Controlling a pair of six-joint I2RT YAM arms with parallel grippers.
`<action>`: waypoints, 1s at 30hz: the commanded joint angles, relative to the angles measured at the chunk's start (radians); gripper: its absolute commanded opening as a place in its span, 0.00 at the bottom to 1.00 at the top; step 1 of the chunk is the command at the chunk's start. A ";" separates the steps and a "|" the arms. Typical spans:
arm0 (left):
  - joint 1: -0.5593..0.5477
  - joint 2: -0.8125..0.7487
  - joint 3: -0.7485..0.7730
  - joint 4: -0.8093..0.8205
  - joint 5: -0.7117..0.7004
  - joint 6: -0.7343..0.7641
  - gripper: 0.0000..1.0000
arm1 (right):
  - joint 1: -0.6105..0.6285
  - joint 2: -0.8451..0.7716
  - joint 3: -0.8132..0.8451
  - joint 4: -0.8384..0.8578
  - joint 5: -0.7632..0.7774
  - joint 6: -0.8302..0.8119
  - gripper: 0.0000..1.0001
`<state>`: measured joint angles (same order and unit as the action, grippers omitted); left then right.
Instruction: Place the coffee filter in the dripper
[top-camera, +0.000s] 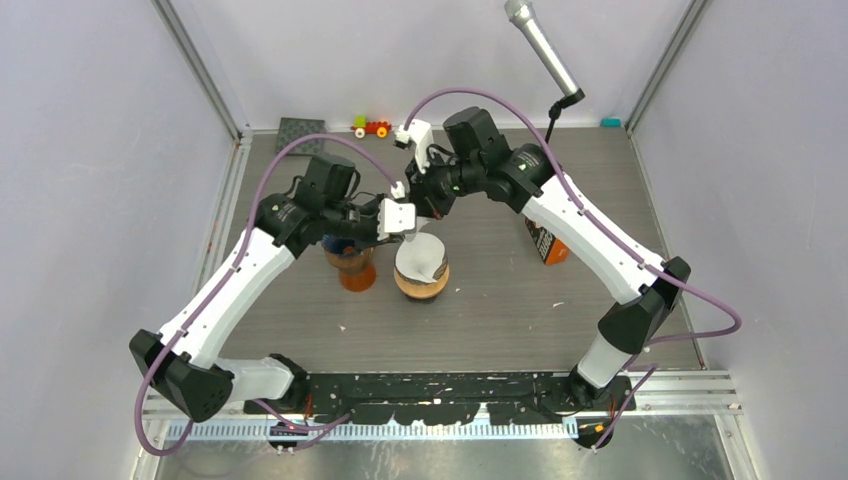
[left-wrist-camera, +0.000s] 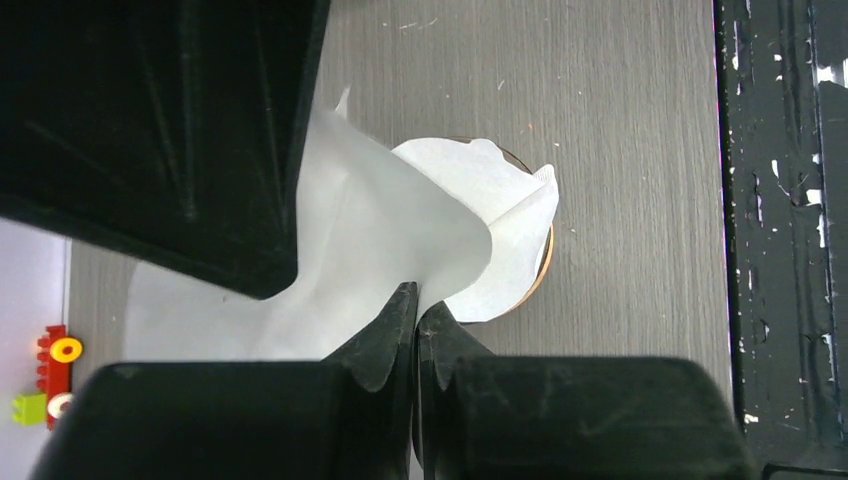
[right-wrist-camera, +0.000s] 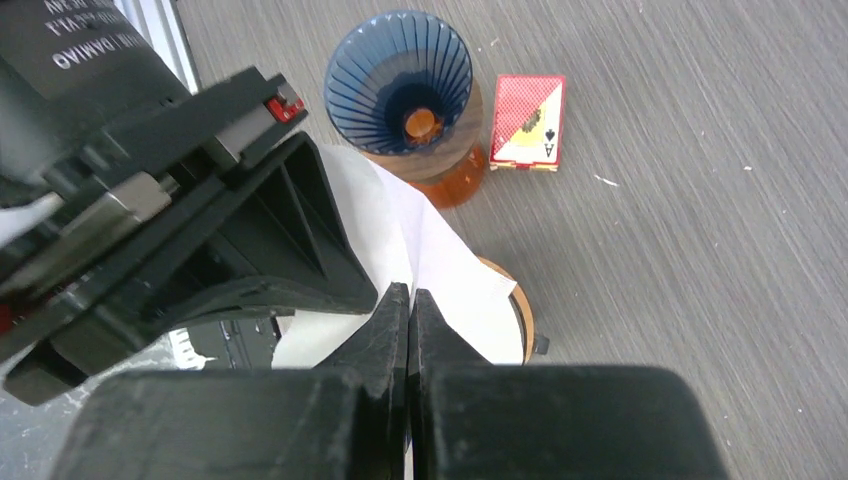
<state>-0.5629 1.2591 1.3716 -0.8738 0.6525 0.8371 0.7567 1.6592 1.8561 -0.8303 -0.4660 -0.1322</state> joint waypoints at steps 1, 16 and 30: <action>-0.003 -0.030 0.007 -0.032 -0.035 -0.025 0.02 | 0.021 0.032 0.081 0.032 0.029 -0.007 0.00; -0.003 -0.144 -0.033 -0.077 -0.246 -0.011 0.02 | 0.054 0.161 0.206 0.008 0.018 0.014 0.01; -0.001 -0.206 -0.035 -0.142 -0.343 0.013 0.01 | 0.088 0.286 0.375 -0.041 -0.002 0.045 0.01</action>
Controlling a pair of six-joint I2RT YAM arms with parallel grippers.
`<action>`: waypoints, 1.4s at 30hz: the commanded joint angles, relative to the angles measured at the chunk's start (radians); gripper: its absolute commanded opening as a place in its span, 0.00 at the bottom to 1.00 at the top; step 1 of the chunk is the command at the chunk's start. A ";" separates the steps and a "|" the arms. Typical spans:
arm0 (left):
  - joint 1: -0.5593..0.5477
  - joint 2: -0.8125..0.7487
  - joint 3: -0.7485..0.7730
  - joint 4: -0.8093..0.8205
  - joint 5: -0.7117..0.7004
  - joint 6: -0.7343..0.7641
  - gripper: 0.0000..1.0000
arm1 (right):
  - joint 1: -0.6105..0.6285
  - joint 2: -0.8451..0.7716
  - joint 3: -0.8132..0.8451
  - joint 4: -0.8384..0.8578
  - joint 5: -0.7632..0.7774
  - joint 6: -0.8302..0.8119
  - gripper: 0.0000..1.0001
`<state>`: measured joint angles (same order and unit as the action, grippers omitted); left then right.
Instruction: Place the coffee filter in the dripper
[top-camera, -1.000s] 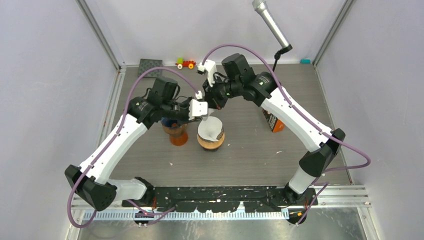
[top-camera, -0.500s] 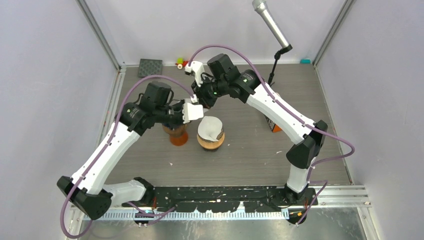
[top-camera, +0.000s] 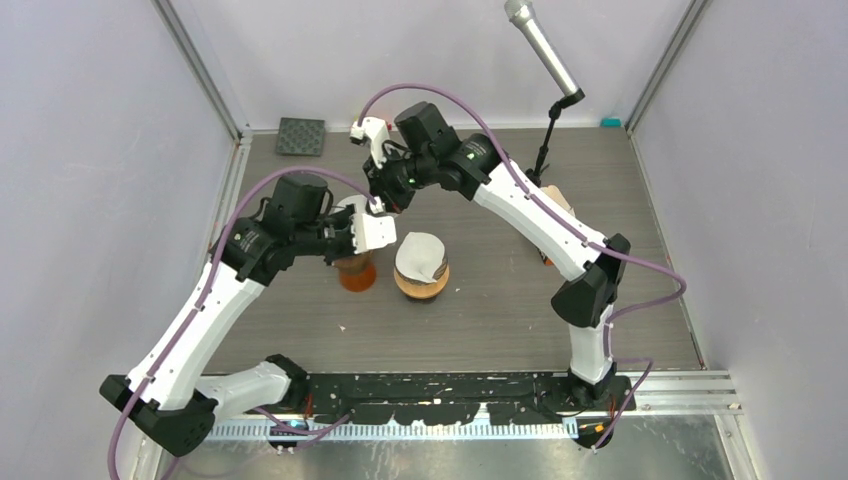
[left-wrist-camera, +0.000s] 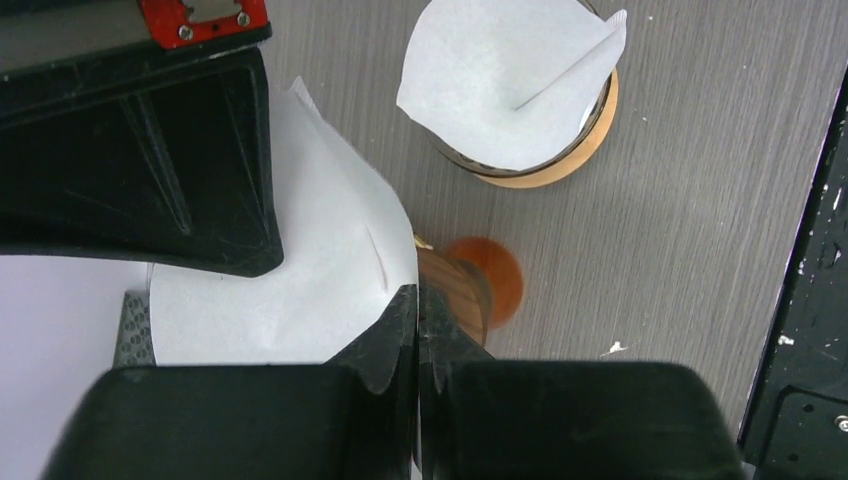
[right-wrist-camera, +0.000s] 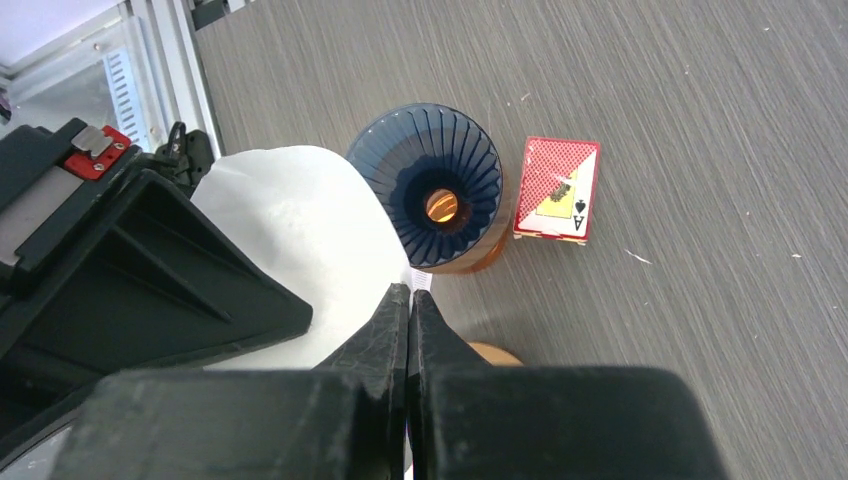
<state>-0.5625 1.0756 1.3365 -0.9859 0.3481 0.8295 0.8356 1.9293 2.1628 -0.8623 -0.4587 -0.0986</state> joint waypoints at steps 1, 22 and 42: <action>-0.002 -0.024 0.000 -0.035 -0.046 0.024 0.01 | 0.011 0.022 0.076 -0.010 -0.005 0.011 0.00; 0.056 -0.046 -0.018 -0.070 -0.148 0.055 0.00 | 0.048 0.233 0.332 -0.085 -0.043 0.024 0.01; 0.102 -0.005 -0.080 -0.013 -0.129 0.078 0.10 | 0.048 0.259 0.320 -0.082 -0.031 -0.005 0.01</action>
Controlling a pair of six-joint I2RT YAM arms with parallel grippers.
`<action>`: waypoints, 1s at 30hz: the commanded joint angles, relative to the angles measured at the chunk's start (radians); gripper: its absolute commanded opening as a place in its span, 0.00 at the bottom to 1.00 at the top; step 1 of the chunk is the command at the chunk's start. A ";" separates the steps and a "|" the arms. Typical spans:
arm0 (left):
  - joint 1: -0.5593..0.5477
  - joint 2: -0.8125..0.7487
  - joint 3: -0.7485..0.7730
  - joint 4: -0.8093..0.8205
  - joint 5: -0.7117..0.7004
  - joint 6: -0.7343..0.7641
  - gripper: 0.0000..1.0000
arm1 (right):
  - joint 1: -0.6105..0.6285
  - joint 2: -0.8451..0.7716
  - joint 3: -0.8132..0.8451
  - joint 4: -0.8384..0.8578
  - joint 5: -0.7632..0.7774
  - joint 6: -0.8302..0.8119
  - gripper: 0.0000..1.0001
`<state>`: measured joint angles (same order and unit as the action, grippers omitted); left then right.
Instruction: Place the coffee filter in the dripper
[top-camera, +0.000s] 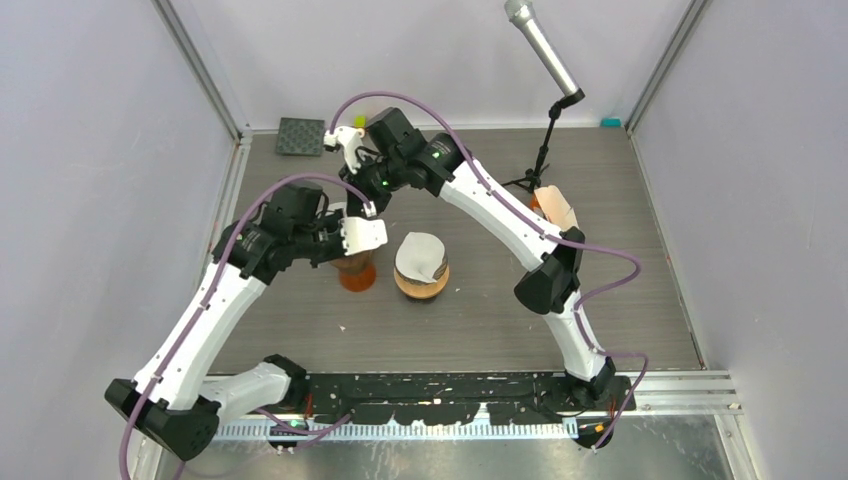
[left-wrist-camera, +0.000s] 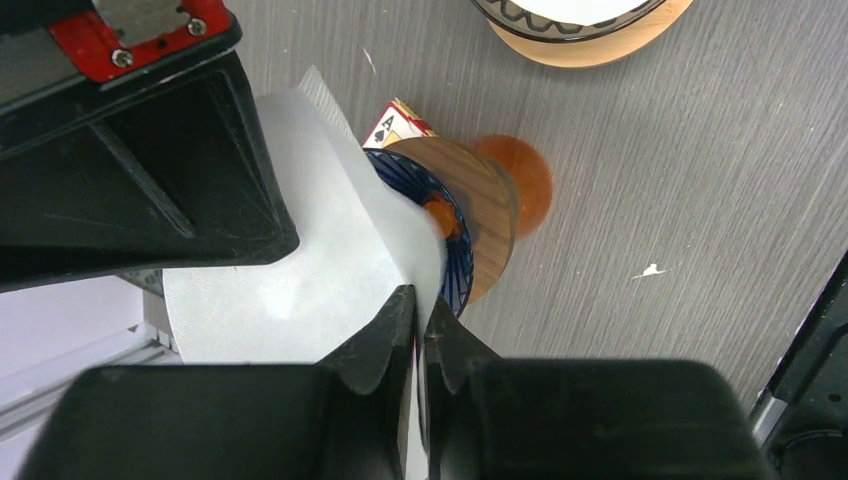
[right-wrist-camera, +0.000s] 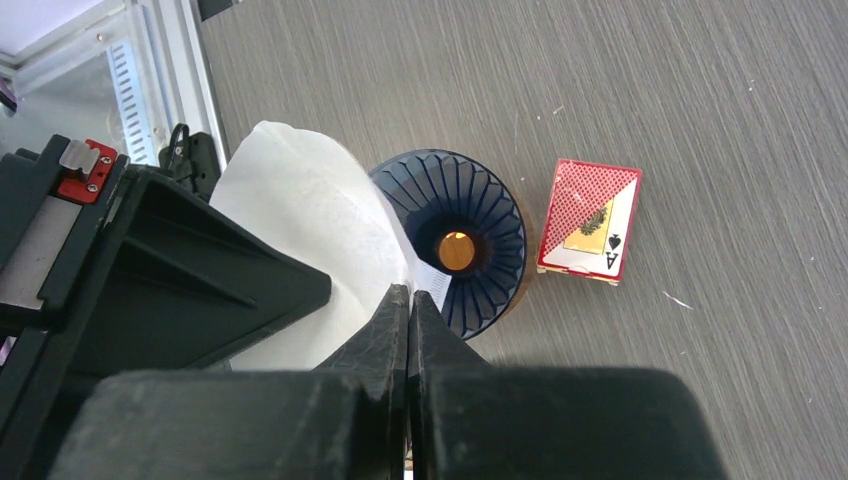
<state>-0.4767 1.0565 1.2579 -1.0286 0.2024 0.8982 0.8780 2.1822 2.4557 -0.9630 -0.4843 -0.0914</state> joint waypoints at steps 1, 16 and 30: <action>0.021 0.019 0.001 0.026 0.022 0.009 0.14 | 0.006 0.007 0.026 0.019 -0.005 -0.014 0.01; 0.109 0.095 0.076 -0.153 0.167 0.086 0.45 | 0.006 0.026 0.016 0.022 -0.011 -0.009 0.03; 0.119 0.090 0.020 -0.135 0.167 0.164 0.47 | 0.006 0.028 -0.012 0.027 0.052 -0.022 0.36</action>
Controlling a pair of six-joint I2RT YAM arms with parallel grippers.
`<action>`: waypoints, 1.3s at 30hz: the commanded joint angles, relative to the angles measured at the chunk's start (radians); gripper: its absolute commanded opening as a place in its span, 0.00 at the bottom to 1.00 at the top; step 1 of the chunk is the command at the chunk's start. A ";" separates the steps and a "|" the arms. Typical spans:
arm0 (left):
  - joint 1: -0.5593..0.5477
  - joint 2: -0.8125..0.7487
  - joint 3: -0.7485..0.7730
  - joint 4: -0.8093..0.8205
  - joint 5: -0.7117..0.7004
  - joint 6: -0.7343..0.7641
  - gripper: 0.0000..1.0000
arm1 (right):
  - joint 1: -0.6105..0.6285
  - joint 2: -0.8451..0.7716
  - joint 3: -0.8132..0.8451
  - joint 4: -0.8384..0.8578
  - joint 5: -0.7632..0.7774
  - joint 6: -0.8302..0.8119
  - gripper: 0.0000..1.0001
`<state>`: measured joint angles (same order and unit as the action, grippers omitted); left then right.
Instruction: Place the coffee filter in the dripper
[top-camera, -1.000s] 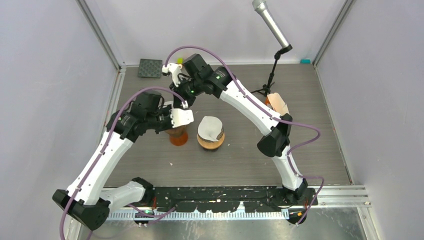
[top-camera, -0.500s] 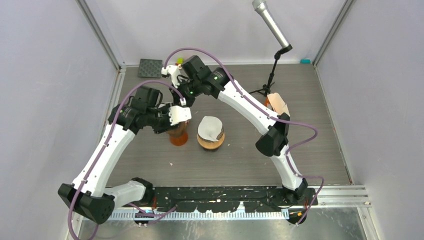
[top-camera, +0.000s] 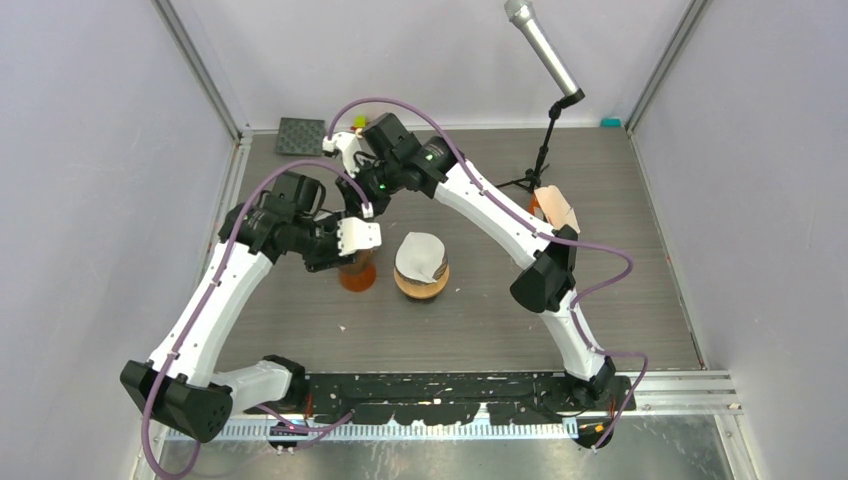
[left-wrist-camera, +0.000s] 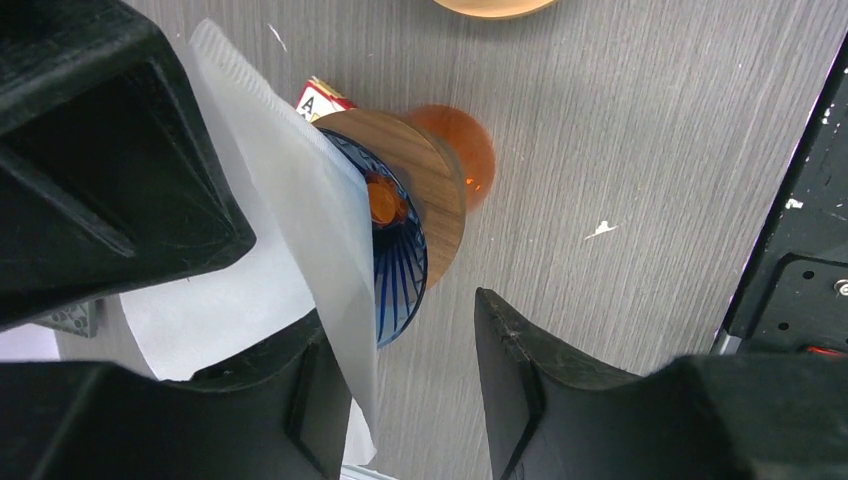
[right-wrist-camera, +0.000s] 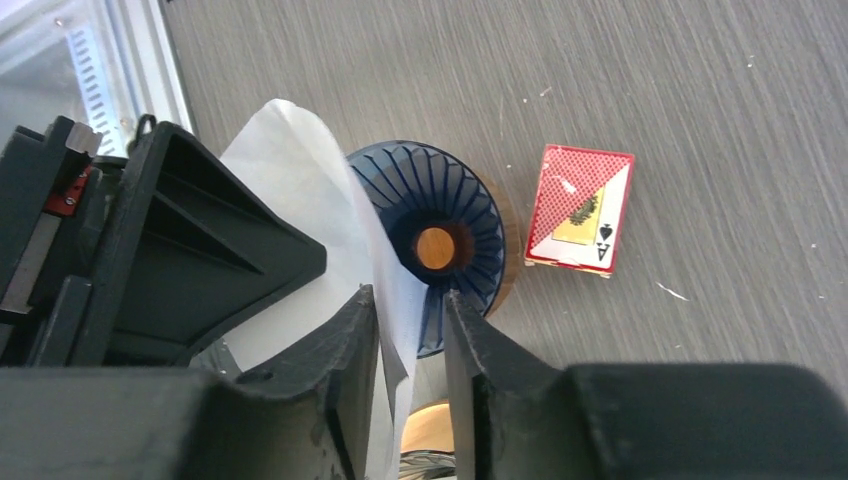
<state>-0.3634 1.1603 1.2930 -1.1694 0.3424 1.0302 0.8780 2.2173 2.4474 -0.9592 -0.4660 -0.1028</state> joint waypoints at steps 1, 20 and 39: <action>0.006 -0.016 -0.018 0.010 0.029 0.034 0.47 | 0.006 -0.008 -0.005 0.023 0.040 -0.012 0.39; 0.006 -0.027 -0.062 0.035 0.066 0.080 0.46 | 0.006 0.023 -0.041 0.025 0.127 -0.017 0.61; 0.006 -0.007 -0.120 0.063 0.060 0.134 0.45 | 0.006 0.067 -0.031 0.025 0.116 -0.023 0.62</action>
<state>-0.3634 1.1564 1.1839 -1.1320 0.3862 1.1393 0.8780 2.2822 2.4008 -0.9581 -0.3492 -0.1150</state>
